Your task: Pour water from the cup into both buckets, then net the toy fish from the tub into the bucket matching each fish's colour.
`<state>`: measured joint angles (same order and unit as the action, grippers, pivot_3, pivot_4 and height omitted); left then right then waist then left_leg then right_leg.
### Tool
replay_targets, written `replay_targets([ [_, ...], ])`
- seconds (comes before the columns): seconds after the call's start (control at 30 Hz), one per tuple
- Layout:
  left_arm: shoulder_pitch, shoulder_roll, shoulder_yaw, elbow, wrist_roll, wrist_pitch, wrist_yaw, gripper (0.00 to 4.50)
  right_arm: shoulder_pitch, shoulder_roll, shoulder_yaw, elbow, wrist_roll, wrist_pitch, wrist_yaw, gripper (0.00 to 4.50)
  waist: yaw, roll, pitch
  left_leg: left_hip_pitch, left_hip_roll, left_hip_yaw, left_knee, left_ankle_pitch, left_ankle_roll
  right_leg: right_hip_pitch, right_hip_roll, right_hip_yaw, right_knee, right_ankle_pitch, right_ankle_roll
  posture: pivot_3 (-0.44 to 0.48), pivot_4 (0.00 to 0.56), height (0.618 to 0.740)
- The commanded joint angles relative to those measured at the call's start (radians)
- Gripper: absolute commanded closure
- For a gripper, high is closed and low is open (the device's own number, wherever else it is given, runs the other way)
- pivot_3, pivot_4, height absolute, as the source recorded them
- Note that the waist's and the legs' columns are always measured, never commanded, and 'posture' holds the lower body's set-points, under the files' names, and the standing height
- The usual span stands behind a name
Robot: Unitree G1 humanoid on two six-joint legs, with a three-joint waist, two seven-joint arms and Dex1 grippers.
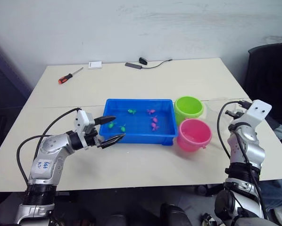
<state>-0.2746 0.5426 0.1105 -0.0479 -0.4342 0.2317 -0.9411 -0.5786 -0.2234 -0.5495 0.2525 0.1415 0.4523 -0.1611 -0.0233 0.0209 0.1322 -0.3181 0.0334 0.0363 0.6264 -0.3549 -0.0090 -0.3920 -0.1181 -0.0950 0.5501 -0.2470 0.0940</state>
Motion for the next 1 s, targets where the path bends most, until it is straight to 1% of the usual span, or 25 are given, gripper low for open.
replay_targets([
  [0.03, 0.007, 0.027, 0.031, -0.051, -0.027, 0.004, -0.007, 0.0, 0.015, -0.02, 0.039, 0.017, -0.027, -0.017, -0.032, 4.43, -0.003, 0.0, 0.0, 0.0, 0.0, 0.0, 0.0, 0.0, 0.0, 0.0, 0.0, 0.0, 0.0, 0.0, 0.0, 0.0, 0.15, 0.74],
  [0.07, 0.009, 0.03, 0.032, -0.053, -0.028, 0.005, -0.007, 0.0, 0.02, -0.026, 0.046, 0.02, -0.034, -0.004, -0.042, 4.43, -0.005, 0.0, 0.0, 0.0, 0.0, 0.0, 0.0, 0.0, 0.0, 0.0, 0.0, 0.001, 0.0, 0.0, 0.0, 0.0, 0.15, 0.74],
  [0.13, 0.013, 0.035, 0.034, -0.057, -0.031, 0.008, -0.007, 0.0, 0.033, -0.035, 0.058, 0.018, -0.036, 0.017, -0.05, 3.7, -0.005, -0.001, 0.0, 0.001, 0.0, 0.0, 0.0, 0.0, 0.0, 0.0, 0.0, 0.002, 0.0, 0.0, 0.0, 0.0, 0.15, 0.74],
  [0.17, 0.014, 0.036, 0.034, -0.057, -0.033, 0.008, -0.006, 0.0, 0.036, -0.038, 0.062, 0.016, -0.035, 0.02, -0.051, 3.44, -0.004, -0.001, 0.0, 0.002, 0.001, 0.0, 0.0, 0.0, 0.0, 0.0, 0.0, 0.003, 0.0, 0.0, 0.0, 0.0, 0.15, 0.74],
  [0.2, 0.014, 0.037, 0.034, -0.058, -0.033, 0.008, -0.006, 0.0, 0.053, -0.047, 0.07, -0.007, -0.039, 0.051, -0.049, 3.0, -0.004, -0.001, 0.0, 0.001, 0.002, 0.0, 0.0, 0.0, 0.0, 0.0, 0.0, 0.003, 0.0, 0.0, 0.0, 0.0, 0.15, 0.74],
  [0.23, 0.015, 0.038, 0.034, -0.058, -0.034, 0.008, -0.005, 0.0, 0.066, -0.053, 0.075, -0.025, -0.042, 0.074, -0.049, 2.45, -0.003, -0.001, 0.0, 0.001, 0.002, -0.001, 0.0, 0.0, 0.0, 0.0, 0.0, 0.003, 0.0, 0.0, 0.0, 0.0, 0.15, 0.74],
  [0.27, 0.015, 0.038, 0.033, -0.058, -0.034, 0.008, -0.005, 0.0, 0.088, -0.067, 0.088, -0.054, -0.047, 0.105, -0.04, 2.26, -0.003, -0.001, 0.0, 0.001, 0.002, -0.001, 0.0, 0.0, 0.0, 0.0, 0.0, 0.003, 0.0, 0.0, 0.0, 0.0, 0.15, 0.74],
  [0.3, 0.015, 0.038, 0.033, -0.058, -0.035, 0.008, -0.005, 0.0, 0.108, -0.077, 0.093, -0.083, -0.045, 0.13, -0.034, 1.57, -0.002, 0.0, 0.0, 0.001, 0.002, -0.001, 0.0, 0.0, 0.0, 0.0, 0.0, 0.003, -0.001, 0.0, 0.0, 0.0, 0.15, 0.74],
  [0.33, 0.014, 0.038, 0.032, -0.059, -0.035, 0.008, -0.005, 0.0, 0.126, -0.084, 0.094, -0.11, -0.041, 0.157, -0.029, 1.23, -0.002, 0.0, 0.0, 0.001, 0.002, -0.001, 0.0, 0.0, 0.0, 0.0, 0.0, 0.003, -0.001, 0.0, 0.0, 0.0, 0.15, 0.74],
  [0.5, 0.007, 0.032, 0.023, -0.054, -0.034, 0.008, -0.006, 0.0, 0.218, -0.125, 0.115, -0.252, -0.037, 0.292, 0.003, 1.23, -0.002, 0.0, 0.0, 0.001, 0.002, 0.0, -0.001, 0.0, 0.001, 0.0, -0.001, 0.004, -0.002, -0.002, -0.003, 0.0, 0.15, 0.74],
  [0.57, 0.001, 0.028, 0.018, -0.05, -0.032, 0.008, -0.007, 0.0, 0.252, -0.14, 0.124, -0.307, -0.034, 0.34, 0.024, 1.23, -0.002, 0.0, 0.0, 0.001, 0.003, 0.0, -0.001, 0.0, 0.001, 0.0, -0.001, 0.004, -0.008, -0.003, -0.005, 0.0, 0.15, 0.74],
  [0.7, -0.013, 0.022, 0.006, -0.036, -0.027, 0.006, -0.01, 0.0, 0.291, -0.171, 0.14, -0.396, -0.022, 0.448, 0.074, 1.23, -0.001, 0.0, 0.0, 0.001, 0.003, 0.0, -0.003, 0.0, 0.001, 0.0, -0.001, 0.004, -0.01, -0.003, -0.005, 0.0, 0.15, 0.74],
  [0.83, -0.024, 0.015, -0.003, -0.027, -0.023, 0.005, -0.012, 0.0, 0.293, -0.182, 0.145, -0.426, -0.008, 0.547, 0.103, 1.23, -0.001, -0.001, 0.0, 0.001, 0.003, 0.0, -0.003, 0.0, 0.001, 0.0, -0.001, 0.004, -0.011, -0.003, -0.005, 0.0, 0.15, 0.74],
  [0.9, -0.03, 0.01, -0.01, -0.027, -0.02, 0.007, -0.009, 0.0, 0.287, -0.167, 0.142, -0.421, 0.007, 0.577, 0.118, 1.23, 0.0, -0.002, 0.0, 0.001, 0.003, 0.0, -0.003, 0.0, 0.001, 0.0, -0.001, 0.003, -0.011, -0.003, -0.005, 0.0, 0.15, 0.74],
  [1.0, -0.036, 0.004, -0.018, -0.034, -0.017, 0.011, -0.003, 0.0, 0.251, -0.102, 0.087, -0.376, 0.026, 0.591, 0.078, 1.23, -0.001, -0.002, 0.0, 0.001, 0.003, 0.0, -0.003, 0.0, 0.001, 0.0, -0.001, 0.003, -0.011, -0.003, -0.005, 0.0, 0.15, 0.74],
])
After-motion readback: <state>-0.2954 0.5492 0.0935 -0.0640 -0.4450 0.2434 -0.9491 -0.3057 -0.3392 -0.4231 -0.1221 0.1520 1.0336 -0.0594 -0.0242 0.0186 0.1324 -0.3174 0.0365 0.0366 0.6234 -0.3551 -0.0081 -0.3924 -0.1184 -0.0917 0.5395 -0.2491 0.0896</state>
